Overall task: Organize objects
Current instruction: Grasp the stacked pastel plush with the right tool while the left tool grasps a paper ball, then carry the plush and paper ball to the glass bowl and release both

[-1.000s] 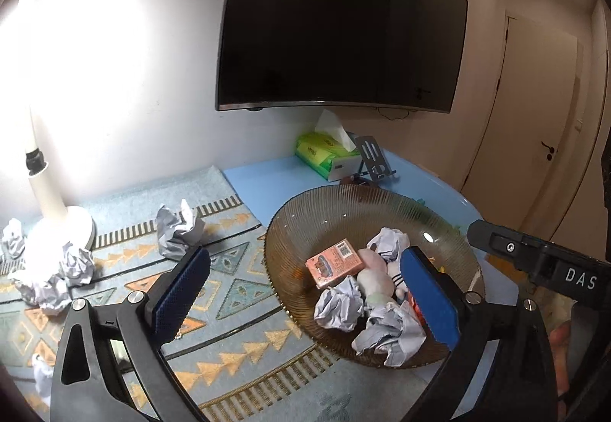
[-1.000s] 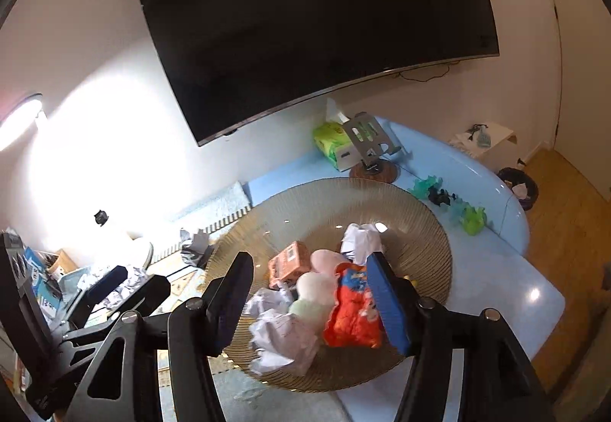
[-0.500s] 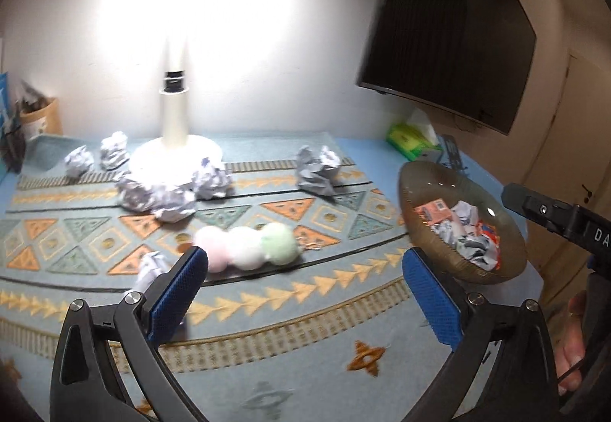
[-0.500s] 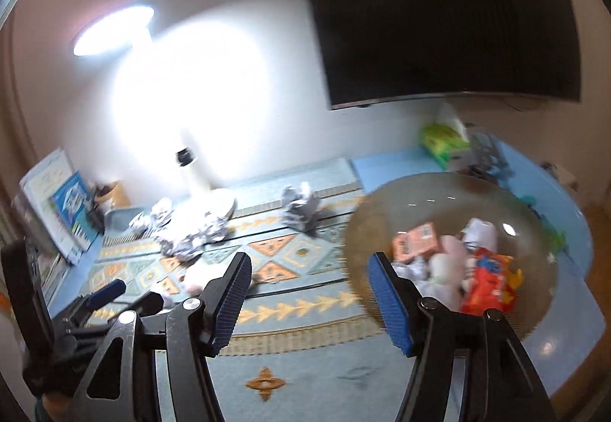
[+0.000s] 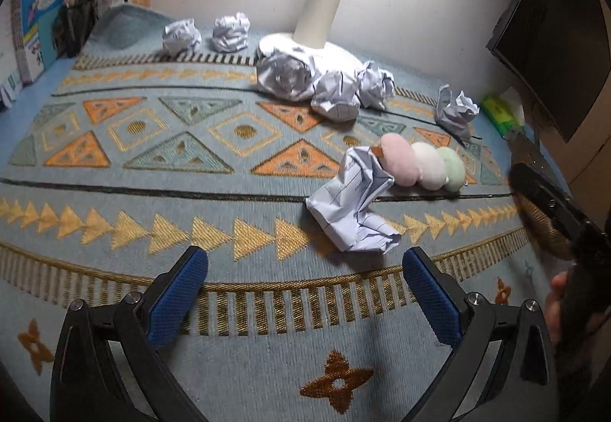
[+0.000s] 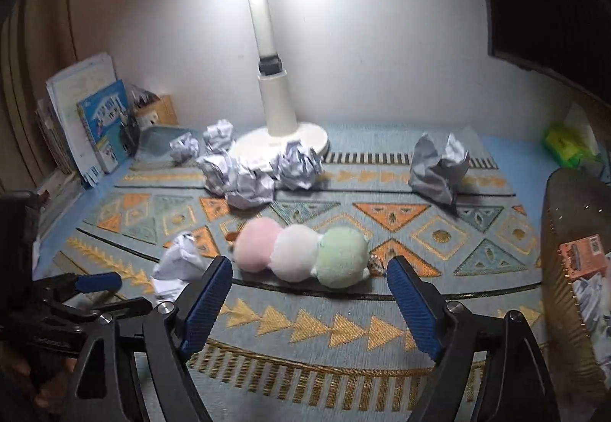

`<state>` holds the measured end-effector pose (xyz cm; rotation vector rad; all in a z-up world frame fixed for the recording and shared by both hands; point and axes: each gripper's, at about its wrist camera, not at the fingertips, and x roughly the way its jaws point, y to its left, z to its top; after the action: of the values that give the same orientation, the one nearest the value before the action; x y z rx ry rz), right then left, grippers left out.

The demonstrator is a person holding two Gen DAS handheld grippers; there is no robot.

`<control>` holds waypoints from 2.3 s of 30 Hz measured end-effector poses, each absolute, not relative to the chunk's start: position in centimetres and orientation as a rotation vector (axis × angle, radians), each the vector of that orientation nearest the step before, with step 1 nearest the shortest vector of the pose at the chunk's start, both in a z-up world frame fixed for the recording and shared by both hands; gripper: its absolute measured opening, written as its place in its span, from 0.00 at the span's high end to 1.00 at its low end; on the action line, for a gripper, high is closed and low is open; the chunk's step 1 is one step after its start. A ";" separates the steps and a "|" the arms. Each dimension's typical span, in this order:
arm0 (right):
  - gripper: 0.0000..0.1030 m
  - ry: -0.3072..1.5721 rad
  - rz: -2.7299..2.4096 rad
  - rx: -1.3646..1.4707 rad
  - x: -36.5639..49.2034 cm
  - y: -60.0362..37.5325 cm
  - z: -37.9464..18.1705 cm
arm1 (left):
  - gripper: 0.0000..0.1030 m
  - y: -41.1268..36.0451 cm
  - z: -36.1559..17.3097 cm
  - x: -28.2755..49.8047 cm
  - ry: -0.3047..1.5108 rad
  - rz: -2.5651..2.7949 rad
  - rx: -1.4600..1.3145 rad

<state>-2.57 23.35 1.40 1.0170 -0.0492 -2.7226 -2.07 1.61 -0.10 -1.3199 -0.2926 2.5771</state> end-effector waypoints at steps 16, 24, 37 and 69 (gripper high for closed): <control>0.20 -0.205 -2.635 1.271 -8.2 25.3 -1.2 | 0.27 6.4 -0.5 -6.0 -0.042 2.540 -1.290; 0.20 -0.112 -2.470 1.218 -6.2 22.0 -0.8 | 0.55 2.8 0.0 -5.7 -0.274 2.638 -1.228; 0.20 0.162 -2.506 1.204 -5.3 18.9 0.4 | 0.56 -0.2 -0.1 -5.7 -0.470 2.647 -1.176; 0.47 0.072 -2.593 1.053 -6.1 18.5 -0.5 | 0.55 2.6 0.1 -6.0 -0.169 2.752 -1.239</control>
<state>-6.12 18.46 -0.53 1.0533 0.0725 -2.5925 -5.98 2.60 0.15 -1.2387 -0.1691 2.7524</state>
